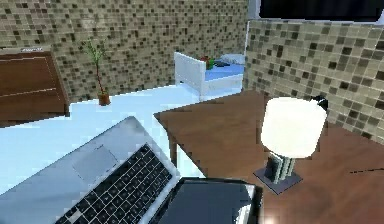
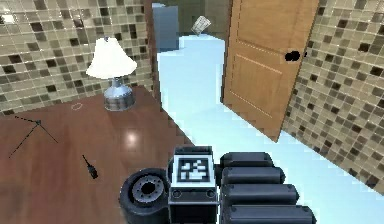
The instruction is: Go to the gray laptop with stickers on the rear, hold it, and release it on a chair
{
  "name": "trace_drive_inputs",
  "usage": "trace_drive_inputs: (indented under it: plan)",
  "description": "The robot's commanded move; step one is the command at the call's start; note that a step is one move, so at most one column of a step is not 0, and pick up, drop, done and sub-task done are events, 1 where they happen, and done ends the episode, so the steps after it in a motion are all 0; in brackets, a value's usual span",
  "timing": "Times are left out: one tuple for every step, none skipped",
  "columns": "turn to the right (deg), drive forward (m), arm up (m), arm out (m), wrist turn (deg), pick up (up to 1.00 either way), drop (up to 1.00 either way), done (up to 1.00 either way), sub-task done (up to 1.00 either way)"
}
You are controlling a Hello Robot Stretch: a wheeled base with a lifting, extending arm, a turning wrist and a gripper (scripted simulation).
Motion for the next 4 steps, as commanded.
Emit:
trace_drive_inputs:
  plan:
    - [0.0,0.0,0.0,0.0,39.0,0.0,0.0,0.0,0.0]
    - [0.0,0.0,-0.22,0.0,0.0,0.0,0.0,0.0,0.0]
    - [0.0,0.0,-0.5,0.0,0.0,0.0,0.0,0.0,0.0]
    - [0.0,0.0,0.0,0.0,0.0,0.0,1.0,0.0,0.0]
